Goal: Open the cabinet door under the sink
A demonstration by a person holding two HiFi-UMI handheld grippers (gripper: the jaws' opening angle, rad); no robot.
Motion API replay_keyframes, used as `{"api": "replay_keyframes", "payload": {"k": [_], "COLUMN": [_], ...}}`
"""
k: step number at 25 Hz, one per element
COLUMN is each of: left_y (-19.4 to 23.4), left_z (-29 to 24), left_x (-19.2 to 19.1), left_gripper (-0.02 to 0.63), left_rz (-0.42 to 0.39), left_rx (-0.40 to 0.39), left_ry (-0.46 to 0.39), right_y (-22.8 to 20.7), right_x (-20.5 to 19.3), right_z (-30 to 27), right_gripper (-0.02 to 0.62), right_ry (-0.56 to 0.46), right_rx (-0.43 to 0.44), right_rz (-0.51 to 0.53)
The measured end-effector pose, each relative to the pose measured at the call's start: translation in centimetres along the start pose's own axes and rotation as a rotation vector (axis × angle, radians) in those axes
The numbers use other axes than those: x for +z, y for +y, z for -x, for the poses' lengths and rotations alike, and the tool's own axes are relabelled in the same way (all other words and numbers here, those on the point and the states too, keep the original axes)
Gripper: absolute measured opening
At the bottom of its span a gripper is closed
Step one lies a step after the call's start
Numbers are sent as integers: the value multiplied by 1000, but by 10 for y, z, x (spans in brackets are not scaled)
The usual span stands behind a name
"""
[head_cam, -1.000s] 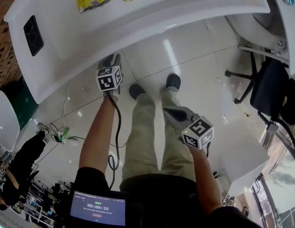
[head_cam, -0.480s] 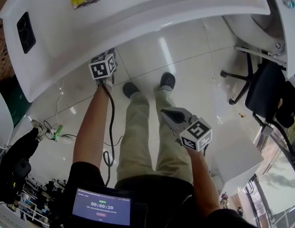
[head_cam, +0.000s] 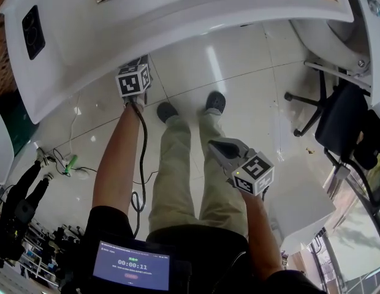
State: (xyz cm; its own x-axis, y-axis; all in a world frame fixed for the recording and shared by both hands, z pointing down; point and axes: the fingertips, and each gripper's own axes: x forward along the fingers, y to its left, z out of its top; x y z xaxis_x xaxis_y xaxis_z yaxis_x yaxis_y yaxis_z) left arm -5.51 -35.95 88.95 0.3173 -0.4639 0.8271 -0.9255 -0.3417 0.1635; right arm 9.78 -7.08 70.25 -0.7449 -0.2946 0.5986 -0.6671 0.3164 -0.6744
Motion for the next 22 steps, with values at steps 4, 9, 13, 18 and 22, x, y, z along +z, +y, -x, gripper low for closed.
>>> {"api": "replay_keyframes", "payload": {"k": [4, 9, 13, 18, 22], "left_y": [-2, -6, -11, -15, -18], "left_z": [2, 7, 14, 25, 30], "left_x": [-5, -15, -26, -44, -56], "left_gripper": [75, 71, 71, 71, 71], "left_rz": [-35, -76, -59, -45, -52], "left_rx": [2, 3, 9, 7, 0], "left_ry": [8, 23, 20, 12, 16], "right_y": [1, 4, 6, 10, 14], "right_x": [2, -1, -5, -7, -9], "right_z": [-1, -2, -2, -6, -8], "right_gripper": [-8, -8, -8, -8, -8], "right_ry": [-6, -5, 1, 7, 14], "right_rx": [8, 14, 17, 26, 32], "right_rz": [9, 18, 17, 26, 34]}}
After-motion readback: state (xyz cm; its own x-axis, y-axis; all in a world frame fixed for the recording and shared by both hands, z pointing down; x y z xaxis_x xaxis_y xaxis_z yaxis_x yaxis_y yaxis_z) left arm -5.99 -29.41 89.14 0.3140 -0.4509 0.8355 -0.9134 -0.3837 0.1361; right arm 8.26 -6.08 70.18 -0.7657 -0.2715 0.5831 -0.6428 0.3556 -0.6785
